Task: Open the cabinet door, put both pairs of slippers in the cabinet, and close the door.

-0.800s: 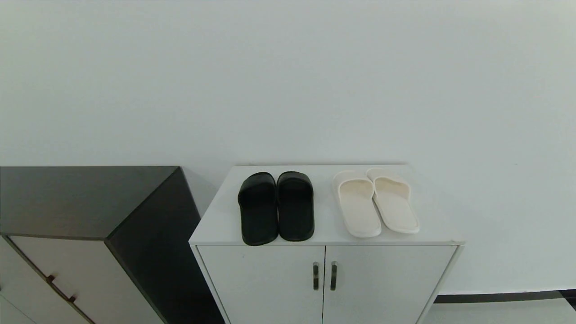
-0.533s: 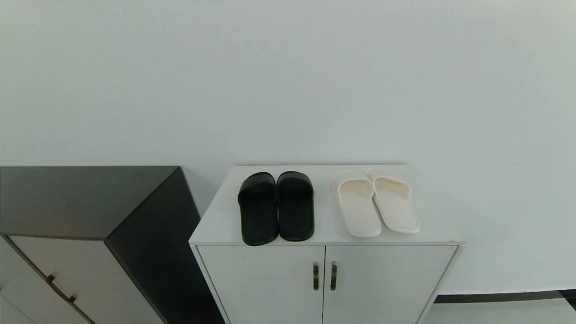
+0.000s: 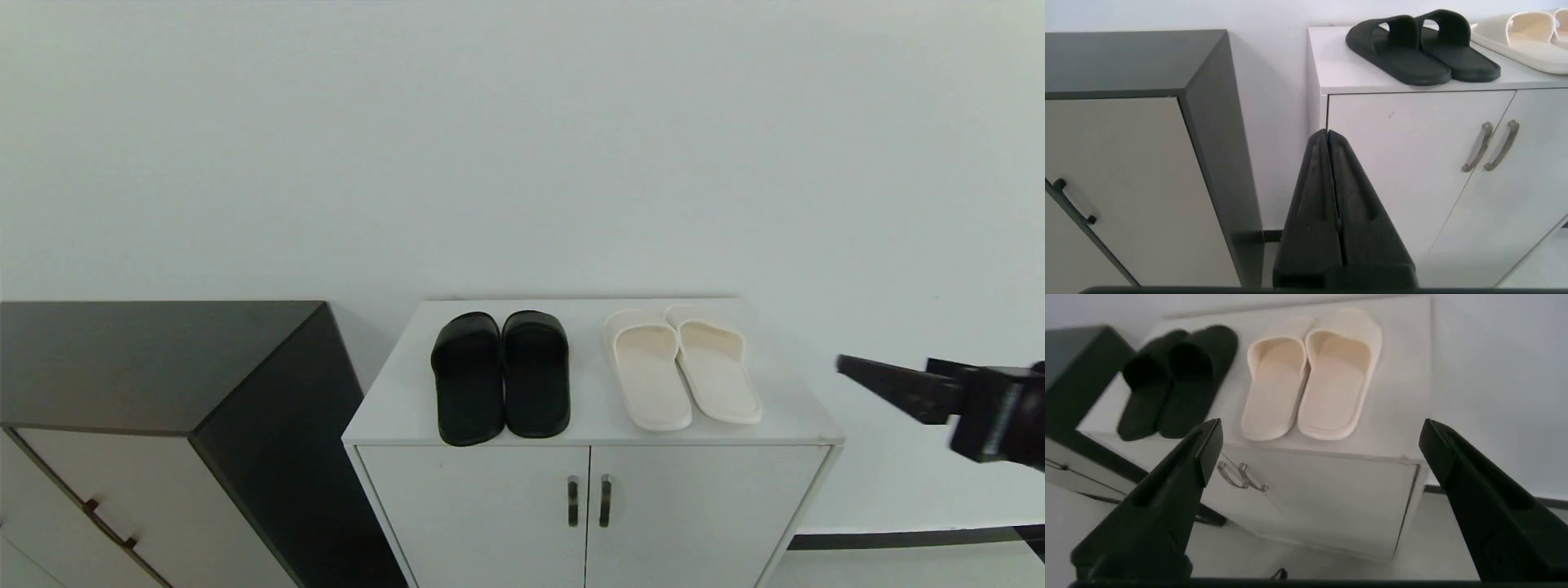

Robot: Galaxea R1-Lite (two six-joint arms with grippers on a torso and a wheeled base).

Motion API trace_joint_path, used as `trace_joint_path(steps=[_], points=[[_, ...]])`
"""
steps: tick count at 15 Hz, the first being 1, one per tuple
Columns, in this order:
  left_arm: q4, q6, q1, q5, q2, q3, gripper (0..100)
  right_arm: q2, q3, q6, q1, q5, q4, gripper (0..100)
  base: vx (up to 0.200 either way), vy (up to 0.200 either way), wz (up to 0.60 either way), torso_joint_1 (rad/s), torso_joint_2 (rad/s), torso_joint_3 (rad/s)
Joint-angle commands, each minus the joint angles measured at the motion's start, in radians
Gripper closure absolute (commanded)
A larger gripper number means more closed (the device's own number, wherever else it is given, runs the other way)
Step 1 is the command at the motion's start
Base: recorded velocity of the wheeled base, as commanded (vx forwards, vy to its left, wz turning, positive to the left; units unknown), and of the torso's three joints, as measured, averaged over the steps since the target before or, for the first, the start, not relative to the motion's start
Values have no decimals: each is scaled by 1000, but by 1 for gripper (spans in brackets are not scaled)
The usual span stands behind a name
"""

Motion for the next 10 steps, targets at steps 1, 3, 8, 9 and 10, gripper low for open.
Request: trace_joint_path(steps=[1, 3, 8, 9, 10], points=[[0, 0, 0, 0, 1, 0, 100, 194, -62, 11, 40, -39, -38, 0, 0, 0, 0, 0, 0, 0], [0, 0, 0, 0, 1, 0, 100, 268, -78, 6, 43, -48, -90, 0, 0, 0, 0, 0, 0, 0], [0, 0, 0, 0, 1, 0, 100, 507, -80, -43, 37, -91, -356, 0, 0, 0, 0, 0, 0, 0], [0, 0, 0, 0, 1, 0, 100, 544, -86, -59, 34, -90, -394, 0, 0, 0, 0, 0, 0, 0], [0, 0, 0, 0, 1, 0, 100, 579, -101, -63, 31, -90, -423, 0, 0, 0, 0, 0, 0, 0]])
